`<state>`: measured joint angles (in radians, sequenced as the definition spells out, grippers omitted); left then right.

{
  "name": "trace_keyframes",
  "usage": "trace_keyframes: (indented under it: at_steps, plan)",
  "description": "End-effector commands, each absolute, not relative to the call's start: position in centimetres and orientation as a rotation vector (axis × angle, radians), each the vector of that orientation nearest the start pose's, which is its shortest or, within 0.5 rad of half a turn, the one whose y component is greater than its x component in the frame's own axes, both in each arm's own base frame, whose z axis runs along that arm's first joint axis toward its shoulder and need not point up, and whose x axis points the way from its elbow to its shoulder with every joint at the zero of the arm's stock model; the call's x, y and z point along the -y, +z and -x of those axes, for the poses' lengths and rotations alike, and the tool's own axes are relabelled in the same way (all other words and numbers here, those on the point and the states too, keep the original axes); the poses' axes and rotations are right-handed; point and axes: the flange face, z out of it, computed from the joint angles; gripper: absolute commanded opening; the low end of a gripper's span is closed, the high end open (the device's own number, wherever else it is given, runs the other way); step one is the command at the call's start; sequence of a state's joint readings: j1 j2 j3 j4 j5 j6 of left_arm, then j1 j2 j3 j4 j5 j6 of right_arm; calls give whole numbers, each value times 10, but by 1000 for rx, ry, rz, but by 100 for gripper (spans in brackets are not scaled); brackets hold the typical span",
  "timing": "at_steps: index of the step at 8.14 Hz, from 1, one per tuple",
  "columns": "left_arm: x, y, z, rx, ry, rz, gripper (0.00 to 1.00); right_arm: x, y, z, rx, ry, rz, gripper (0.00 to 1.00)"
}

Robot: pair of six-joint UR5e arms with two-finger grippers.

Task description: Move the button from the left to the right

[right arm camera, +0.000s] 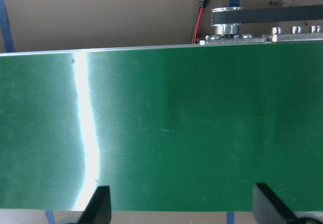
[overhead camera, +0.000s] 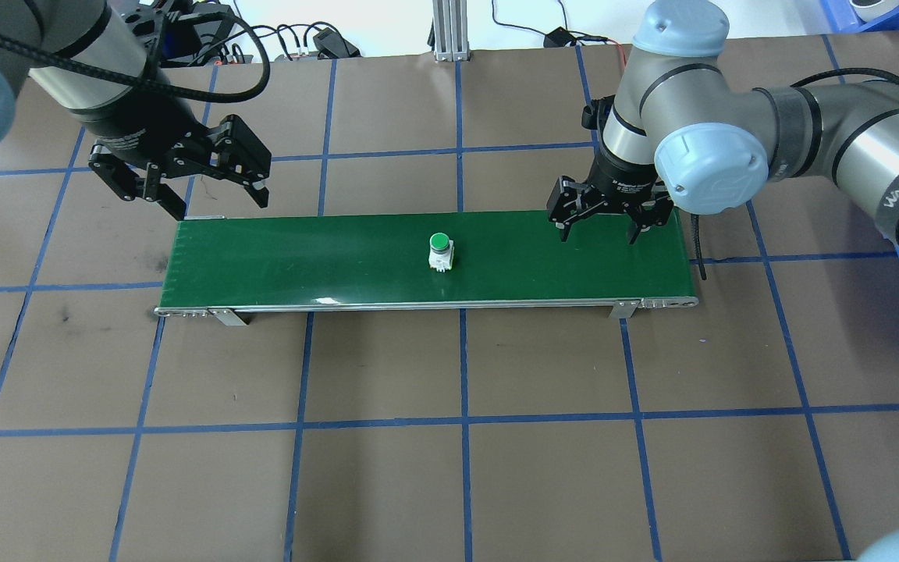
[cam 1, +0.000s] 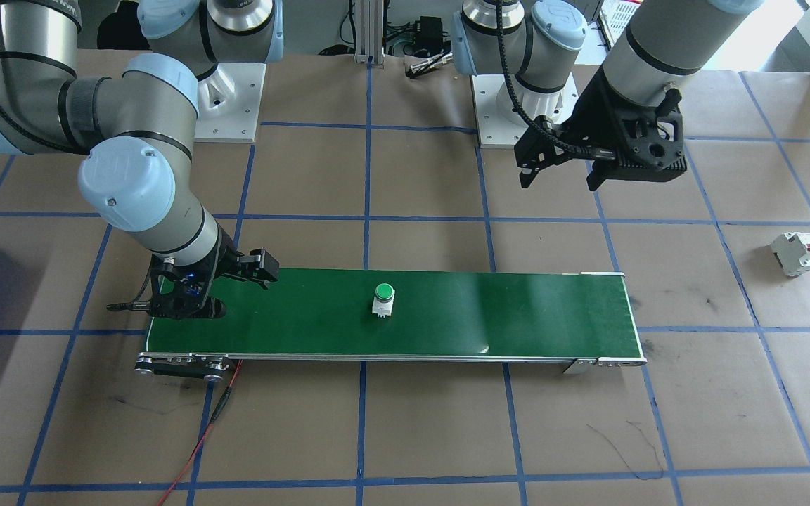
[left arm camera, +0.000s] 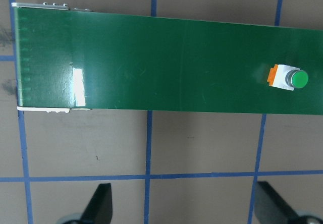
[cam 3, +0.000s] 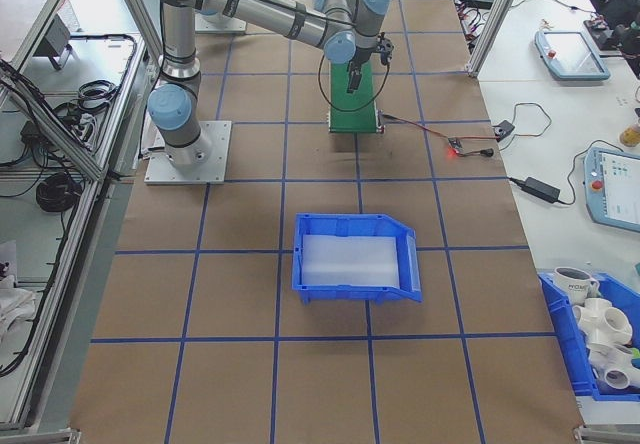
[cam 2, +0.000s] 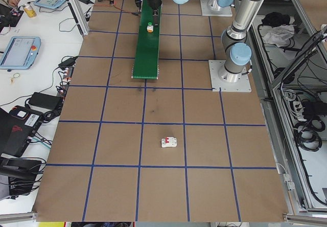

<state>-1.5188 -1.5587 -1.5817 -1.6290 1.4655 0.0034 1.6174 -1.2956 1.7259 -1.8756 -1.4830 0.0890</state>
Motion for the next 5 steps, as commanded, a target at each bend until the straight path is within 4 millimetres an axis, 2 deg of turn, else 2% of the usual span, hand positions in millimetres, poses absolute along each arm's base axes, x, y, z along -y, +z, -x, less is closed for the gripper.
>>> trace_keyframes:
  at_steps: [1,3,5]
  plan:
    - [484,490,150,-3243,93,30,100,555,305,-174,-2994,137,-283,100]
    - [492,504,148,-3204,52,21,100,554,308,-181,-2944,137,-364,98]
    - [492,505,146,-3183,70,21,100,550,309,-199,-2917,140,-382,99]
